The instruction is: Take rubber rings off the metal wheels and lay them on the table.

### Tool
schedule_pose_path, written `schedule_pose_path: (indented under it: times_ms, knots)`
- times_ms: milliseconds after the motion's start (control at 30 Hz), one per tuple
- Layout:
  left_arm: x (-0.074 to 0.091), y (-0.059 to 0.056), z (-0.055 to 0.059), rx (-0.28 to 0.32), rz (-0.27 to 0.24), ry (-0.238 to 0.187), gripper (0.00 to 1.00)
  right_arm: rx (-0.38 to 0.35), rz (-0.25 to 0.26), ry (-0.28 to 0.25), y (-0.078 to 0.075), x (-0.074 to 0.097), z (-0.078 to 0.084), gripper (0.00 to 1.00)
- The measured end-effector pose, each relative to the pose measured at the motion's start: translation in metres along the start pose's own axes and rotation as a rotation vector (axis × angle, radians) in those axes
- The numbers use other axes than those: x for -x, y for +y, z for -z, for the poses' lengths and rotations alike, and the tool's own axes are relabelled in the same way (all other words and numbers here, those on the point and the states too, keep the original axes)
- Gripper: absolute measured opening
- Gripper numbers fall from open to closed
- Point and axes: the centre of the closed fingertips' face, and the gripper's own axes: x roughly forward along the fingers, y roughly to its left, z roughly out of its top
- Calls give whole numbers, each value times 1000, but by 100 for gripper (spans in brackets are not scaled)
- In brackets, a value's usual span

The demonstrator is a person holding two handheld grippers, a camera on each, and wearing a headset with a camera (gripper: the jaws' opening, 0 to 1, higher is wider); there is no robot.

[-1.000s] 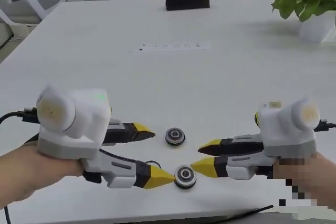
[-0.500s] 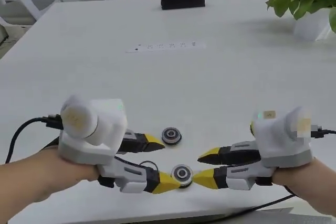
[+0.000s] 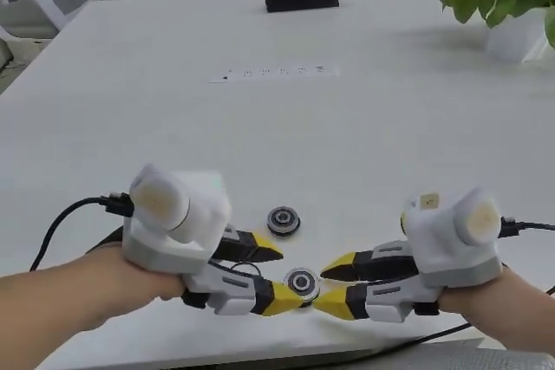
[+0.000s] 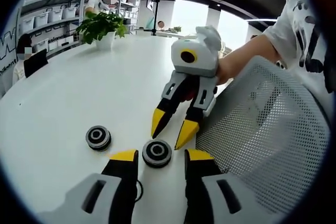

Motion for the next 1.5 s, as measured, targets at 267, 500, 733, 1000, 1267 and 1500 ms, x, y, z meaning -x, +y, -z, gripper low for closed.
schedule_pose_path:
  times_ms: [267, 500, 733, 1000, 1267, 1500]
  knots:
    - [-8, -1, 2, 3, 1, 5, 25, 12, 3, 5, -1, -3, 3, 20]
    - [-15, 1, 5, 2, -8, 13, 21, 14, 4, 1, -1, -5, 4, 18]
    - [-18, 2, 6, -19, -15, 17, 13, 11, 5, -6, -1, -5, 4, 17]
    - [-21, 6, 6, -109, -56, 17, 8, 29, 7, 1, -2, -5, 4, 15]
    - [-21, 6, 6, -147, -70, 3, 7, 44, 12, 3, -3, -5, 4, 14]
    - [-20, 5, 6, -149, -79, -5, 7, 46, 22, 3, -3, -4, 5, 9]
